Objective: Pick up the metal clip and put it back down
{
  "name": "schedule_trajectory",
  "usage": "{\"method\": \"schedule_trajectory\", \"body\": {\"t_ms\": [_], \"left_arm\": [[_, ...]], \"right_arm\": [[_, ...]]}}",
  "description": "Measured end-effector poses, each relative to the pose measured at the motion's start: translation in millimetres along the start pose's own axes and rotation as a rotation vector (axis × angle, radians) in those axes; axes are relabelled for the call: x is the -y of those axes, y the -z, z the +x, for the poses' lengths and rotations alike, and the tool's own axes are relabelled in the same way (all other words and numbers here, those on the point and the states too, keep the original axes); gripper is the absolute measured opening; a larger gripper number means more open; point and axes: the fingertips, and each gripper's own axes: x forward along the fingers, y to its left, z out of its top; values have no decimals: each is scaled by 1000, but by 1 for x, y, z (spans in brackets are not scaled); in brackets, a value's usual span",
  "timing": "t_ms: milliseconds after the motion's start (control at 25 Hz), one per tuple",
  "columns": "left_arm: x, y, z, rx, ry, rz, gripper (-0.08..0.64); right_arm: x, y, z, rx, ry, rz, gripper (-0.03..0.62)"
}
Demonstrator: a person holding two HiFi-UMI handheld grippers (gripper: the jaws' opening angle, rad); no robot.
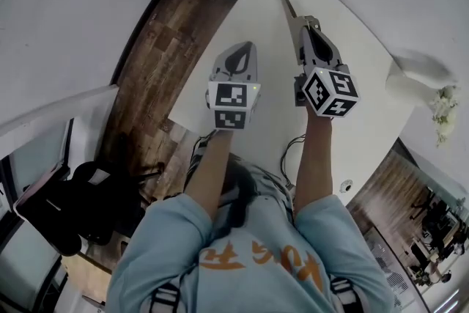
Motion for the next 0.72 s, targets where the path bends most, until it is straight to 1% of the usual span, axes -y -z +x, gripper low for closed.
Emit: {"method": "schedule_trajectory", "body": {"t_ms": [80, 160, 320, 520, 600, 720], "left_arm": [[16, -1, -17, 27, 7, 17, 20], [38, 1, -35, 50, 29, 42, 20], [89, 4, -76, 113, 83, 91, 20], [146, 3, -130, 178, 123, 129, 20], [164, 3, -151, 206, 139, 149, 20], [185, 2, -177, 244, 152, 178, 20]], "right_arm": [[3, -8, -36, 48, 43, -21, 25], [8, -14, -77, 97, 100, -29, 25], [19, -16, -168, 175, 228, -8, 25], [32, -18, -277, 236, 322, -48, 25], [36, -16, -319, 265, 359, -61, 25], [44, -9, -369, 300, 405, -55, 25]]}}
